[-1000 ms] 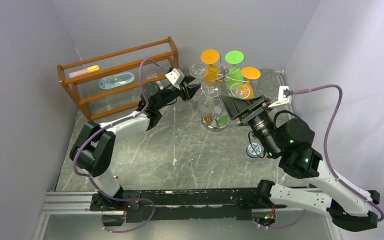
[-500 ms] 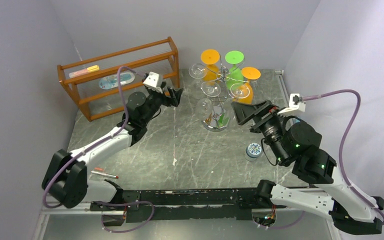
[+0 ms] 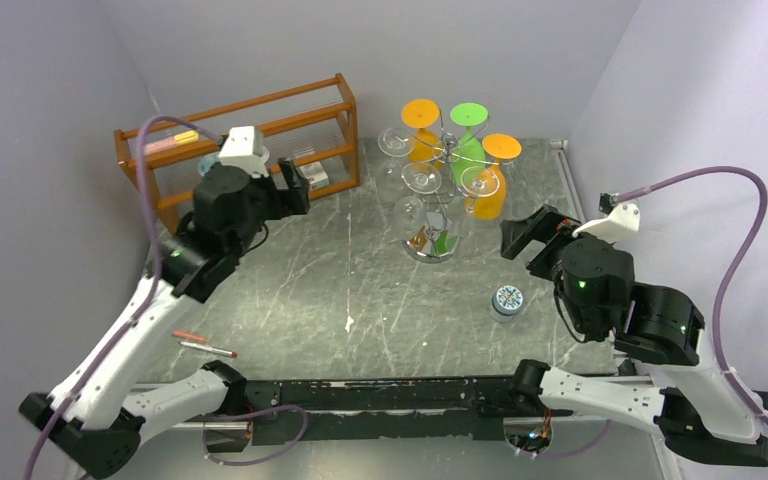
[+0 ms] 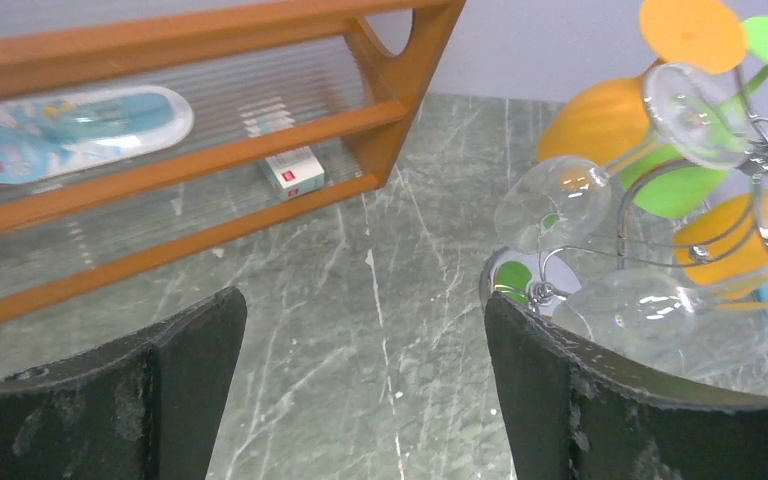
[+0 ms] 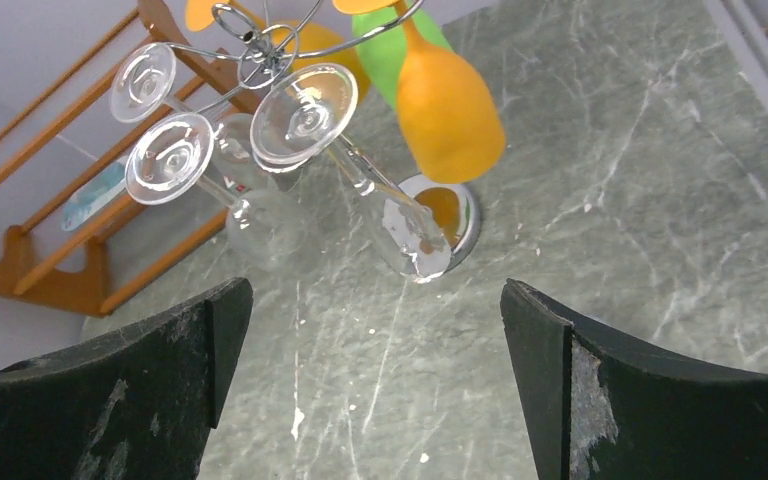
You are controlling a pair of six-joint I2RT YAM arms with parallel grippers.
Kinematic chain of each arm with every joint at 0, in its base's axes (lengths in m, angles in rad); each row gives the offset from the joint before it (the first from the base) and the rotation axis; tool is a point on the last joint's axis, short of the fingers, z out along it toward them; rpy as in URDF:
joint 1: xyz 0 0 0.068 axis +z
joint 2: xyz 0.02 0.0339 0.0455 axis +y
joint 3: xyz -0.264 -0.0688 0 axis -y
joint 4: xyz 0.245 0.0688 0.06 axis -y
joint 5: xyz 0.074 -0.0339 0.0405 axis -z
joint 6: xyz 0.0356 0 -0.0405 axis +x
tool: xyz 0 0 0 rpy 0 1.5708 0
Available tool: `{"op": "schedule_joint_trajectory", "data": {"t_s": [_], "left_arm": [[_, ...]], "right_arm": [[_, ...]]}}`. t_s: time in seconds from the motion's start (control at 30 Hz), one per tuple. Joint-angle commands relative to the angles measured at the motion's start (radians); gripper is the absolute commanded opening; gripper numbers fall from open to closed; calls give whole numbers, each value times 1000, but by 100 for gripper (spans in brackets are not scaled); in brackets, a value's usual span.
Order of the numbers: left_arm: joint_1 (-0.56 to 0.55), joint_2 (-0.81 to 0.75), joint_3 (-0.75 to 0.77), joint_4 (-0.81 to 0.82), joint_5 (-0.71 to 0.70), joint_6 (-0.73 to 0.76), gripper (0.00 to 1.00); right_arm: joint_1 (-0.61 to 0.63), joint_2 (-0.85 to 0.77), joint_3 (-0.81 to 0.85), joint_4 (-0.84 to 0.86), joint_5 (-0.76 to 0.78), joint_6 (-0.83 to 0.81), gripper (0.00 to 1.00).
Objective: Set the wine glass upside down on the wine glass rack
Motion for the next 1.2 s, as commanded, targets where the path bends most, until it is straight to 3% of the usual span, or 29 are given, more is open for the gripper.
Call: {"op": "schedule_joint_trajectory", "data": {"t_s": [0.0, 0.43, 1.17], "left_arm": [[5, -99, 124, -288, 22, 60, 92], [4, -226, 380, -611, -36, 148, 92], [4, -275, 312, -579, -33, 163, 92]], "right_arm": [[-2, -4, 81, -134, 52, -26, 100], [-1, -72, 151, -62, 55, -176, 100], [0, -127, 95, 45, 12, -213, 100]]}}
